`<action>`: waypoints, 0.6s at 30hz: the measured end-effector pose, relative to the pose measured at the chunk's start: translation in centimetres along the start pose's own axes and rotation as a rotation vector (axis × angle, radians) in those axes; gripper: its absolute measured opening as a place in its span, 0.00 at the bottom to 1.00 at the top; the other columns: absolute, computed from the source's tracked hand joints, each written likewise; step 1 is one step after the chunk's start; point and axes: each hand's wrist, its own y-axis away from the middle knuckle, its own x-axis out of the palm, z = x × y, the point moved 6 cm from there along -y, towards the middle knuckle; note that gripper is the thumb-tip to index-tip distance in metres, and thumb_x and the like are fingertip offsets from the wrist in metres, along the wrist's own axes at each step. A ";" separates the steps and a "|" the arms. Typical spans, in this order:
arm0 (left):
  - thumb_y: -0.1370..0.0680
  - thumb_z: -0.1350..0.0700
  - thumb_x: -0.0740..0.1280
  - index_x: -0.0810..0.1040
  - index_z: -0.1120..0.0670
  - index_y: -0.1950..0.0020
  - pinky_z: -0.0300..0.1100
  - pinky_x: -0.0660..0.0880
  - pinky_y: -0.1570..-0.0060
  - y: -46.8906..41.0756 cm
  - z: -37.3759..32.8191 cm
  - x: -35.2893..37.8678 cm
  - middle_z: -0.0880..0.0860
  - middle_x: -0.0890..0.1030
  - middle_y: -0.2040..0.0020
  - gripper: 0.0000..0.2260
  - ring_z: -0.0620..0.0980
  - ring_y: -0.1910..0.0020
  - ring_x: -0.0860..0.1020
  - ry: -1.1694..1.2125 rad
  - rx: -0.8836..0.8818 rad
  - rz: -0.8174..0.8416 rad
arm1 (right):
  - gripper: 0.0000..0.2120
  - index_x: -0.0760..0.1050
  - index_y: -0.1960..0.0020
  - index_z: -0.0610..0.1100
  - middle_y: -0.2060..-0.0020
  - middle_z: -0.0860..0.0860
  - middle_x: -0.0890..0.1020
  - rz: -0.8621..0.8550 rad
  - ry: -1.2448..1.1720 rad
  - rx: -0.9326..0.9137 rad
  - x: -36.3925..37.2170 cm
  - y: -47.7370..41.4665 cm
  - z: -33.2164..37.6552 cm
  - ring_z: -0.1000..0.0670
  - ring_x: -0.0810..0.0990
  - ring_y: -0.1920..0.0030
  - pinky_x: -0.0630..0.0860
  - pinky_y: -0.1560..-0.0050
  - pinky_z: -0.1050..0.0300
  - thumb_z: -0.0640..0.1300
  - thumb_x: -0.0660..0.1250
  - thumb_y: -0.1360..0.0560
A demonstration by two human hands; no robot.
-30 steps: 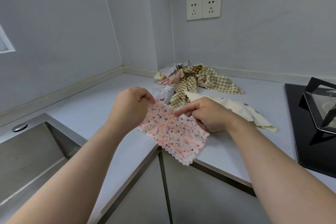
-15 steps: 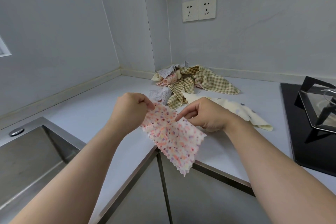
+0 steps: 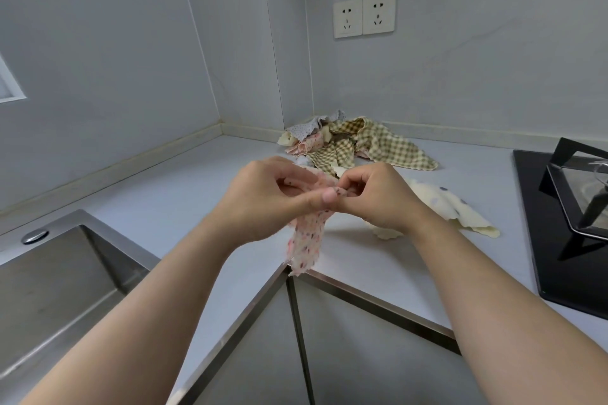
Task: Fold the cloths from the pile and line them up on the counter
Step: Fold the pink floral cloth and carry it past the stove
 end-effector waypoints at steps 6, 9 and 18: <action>0.37 0.39 0.78 0.82 0.46 0.41 0.37 0.77 0.46 -0.1 -0.5 0.5 0.40 0.76 0.47 0.27 0.39 0.48 0.77 -0.299 0.087 0.021 | 0.10 0.80 0.64 0.37 0.76 0.53 0.68 0.004 0.012 0.012 0.0 0.1 0.0 0.57 0.62 0.74 0.60 0.71 0.65 0.41 0.79 0.31; 0.26 0.47 0.73 0.85 0.50 0.47 0.33 0.75 0.54 -0.5 -0.3 -0.2 0.42 0.79 0.51 0.11 0.39 0.54 0.78 -0.275 0.113 -0.128 | 0.12 0.80 0.65 0.40 0.78 0.58 0.66 0.016 0.003 0.002 0.1 0.2 0.3 0.57 0.62 0.74 0.59 0.71 0.66 0.45 0.80 0.33; 0.25 0.57 0.74 0.87 0.47 0.58 0.48 0.82 0.53 -0.5 3.0 -2.4 0.51 0.86 0.61 0.06 0.52 0.58 0.84 0.270 -0.177 -0.182 | 0.14 0.85 0.50 0.53 0.60 0.56 0.71 0.081 0.062 -0.035 -0.1 -0.2 0.9 0.58 0.67 0.65 0.67 0.61 0.67 0.56 0.78 0.34</action>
